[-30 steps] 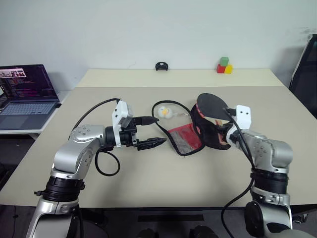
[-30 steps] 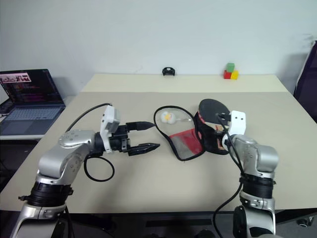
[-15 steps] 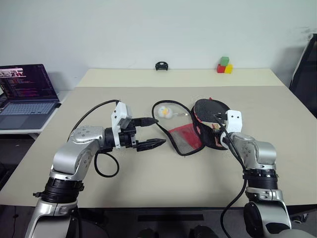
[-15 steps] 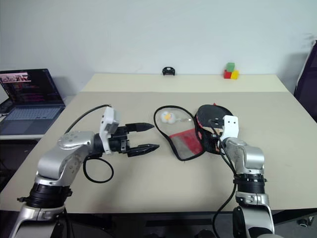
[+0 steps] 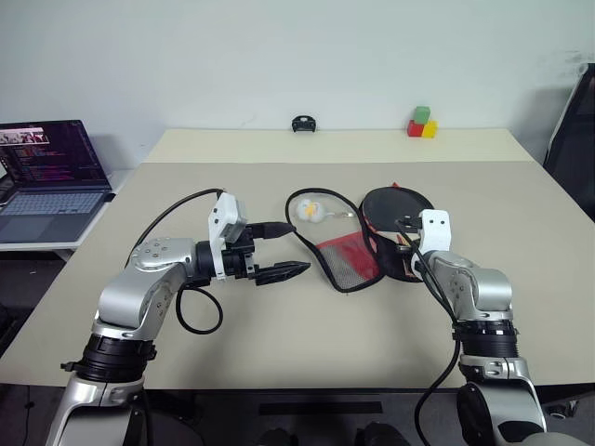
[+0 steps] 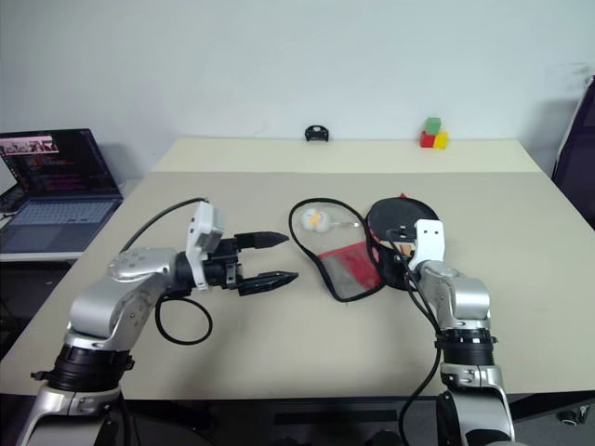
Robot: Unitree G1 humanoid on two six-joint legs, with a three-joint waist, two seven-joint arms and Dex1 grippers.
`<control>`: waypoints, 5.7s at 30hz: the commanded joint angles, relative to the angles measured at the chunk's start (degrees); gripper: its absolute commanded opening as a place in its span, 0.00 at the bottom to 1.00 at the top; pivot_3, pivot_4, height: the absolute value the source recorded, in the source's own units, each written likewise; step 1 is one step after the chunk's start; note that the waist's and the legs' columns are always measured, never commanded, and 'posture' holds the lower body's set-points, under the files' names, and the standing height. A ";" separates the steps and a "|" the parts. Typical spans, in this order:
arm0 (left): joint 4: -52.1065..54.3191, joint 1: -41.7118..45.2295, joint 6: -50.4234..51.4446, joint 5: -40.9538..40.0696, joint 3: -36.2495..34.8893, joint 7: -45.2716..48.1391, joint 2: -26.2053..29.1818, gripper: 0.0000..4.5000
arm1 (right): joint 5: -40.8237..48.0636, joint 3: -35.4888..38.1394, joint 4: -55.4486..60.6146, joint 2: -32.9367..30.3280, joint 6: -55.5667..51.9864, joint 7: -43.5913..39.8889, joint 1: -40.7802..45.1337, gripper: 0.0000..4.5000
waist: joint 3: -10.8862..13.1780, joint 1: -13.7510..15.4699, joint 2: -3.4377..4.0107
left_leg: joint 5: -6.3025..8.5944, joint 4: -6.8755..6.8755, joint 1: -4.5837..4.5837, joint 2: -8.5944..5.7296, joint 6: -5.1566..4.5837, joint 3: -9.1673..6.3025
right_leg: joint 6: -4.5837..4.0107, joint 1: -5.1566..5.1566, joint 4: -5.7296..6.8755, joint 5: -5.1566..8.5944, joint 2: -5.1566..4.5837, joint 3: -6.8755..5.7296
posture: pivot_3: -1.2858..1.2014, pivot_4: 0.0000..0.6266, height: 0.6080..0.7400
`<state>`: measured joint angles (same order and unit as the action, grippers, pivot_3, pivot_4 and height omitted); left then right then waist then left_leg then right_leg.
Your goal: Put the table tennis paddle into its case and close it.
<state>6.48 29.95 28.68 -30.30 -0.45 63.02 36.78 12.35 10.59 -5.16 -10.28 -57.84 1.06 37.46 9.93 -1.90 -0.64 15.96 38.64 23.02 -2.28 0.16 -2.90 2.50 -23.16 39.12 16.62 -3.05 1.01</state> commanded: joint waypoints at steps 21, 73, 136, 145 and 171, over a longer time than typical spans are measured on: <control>2.63 -1.10 -0.39 -1.25 -1.97 -1.19 0.70 1.00 | 0.34 1.55 7.64 3.66 0.05 1.29 0.16 0.95 | 0.00 -0.03 0.00 | 0.00 0.01 -0.01 0.01 0.00 0.00 | 0.00 0.00 0.06 0.00 0.00 0.00 | 0.52 0.24 1.00; -67.44 27.98 -29.58 27.04 5.18 -12.55 -20.72 1.00 | 31.67 8.53 25.59 -39.53 -1.39 -46.85 -6.60 0.95 | 0.08 1.11 -0.34 | 0.02 0.14 0.15 -0.03 -0.04 -0.06 | 0.02 0.06 -0.05 -0.02 -0.06 -0.18 | 0.52 0.24 1.00; -10.90 12.89 -9.66 10.47 -0.54 -3.15 -13.04 1.00 | 1.77 -9.78 -32.26 -24.32 20.84 -39.89 9.53 0.97 | 0.15 0.05 -0.46 | -0.15 0.27 0.26 -0.01 0.17 0.01 | 0.03 -0.09 0.07 -0.04 -0.04 -0.07 | 0.52 0.24 1.00; -10.95 12.47 -10.26 10.72 -0.05 -3.33 -12.98 1.00 | 0.12 -10.15 -42.36 -21.59 20.15 -43.38 14.40 0.94 | 0.13 -0.20 -0.48 | -0.08 0.26 -0.02 0.00 0.03 0.20 | 0.02 -0.02 0.35 -0.04 -0.03 -0.03 | 0.52 0.24 1.00; -1.21 -4.72 -1.68 0.99 -1.85 9.51 4.70 1.00 | 10.31 -9.69 -4.38 -12.29 -2.37 -45.55 1.11 0.00 | 0.11 -1.51 -0.48 | -0.07 0.17 -0.15 0.11 0.03 0.09 | -0.05 -0.09 0.63 0.00 0.00 0.08 | 0.52 0.24 1.00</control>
<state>2.72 25.36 26.70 -27.52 -0.67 71.76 40.55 19.74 1.03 -15.11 -23.02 -57.53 -44.31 38.69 10.04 -3.41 -1.12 15.89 38.82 22.88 -2.18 0.19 -2.82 2.45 -23.25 39.75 16.62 -3.05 1.08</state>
